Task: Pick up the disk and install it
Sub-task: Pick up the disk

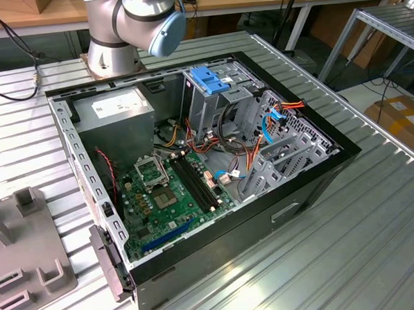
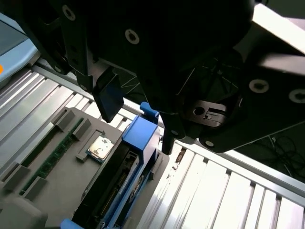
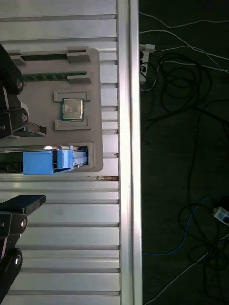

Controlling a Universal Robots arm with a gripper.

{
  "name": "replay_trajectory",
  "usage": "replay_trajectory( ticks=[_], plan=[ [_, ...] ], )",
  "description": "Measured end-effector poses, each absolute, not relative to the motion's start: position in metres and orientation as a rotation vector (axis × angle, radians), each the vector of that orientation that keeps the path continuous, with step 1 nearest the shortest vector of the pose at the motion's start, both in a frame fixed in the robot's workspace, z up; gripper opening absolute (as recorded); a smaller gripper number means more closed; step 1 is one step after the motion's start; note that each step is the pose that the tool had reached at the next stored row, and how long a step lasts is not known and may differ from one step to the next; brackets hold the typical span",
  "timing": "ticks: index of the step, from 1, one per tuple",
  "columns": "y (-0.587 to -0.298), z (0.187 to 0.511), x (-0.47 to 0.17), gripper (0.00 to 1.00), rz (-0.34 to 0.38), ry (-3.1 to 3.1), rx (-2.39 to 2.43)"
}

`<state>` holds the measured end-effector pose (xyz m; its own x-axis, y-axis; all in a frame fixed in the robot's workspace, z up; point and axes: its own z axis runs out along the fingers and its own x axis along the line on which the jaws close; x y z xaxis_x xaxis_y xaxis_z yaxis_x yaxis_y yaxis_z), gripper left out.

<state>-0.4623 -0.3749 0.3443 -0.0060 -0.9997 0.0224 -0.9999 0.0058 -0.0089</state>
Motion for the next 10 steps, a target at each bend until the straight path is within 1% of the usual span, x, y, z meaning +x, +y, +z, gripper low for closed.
replay_trajectory(
  ticks=[10],
  plan=[
    [-0.3749, 0.344, -0.4616, 0.6, 0.035, -2.206, 2.223]
  ],
)
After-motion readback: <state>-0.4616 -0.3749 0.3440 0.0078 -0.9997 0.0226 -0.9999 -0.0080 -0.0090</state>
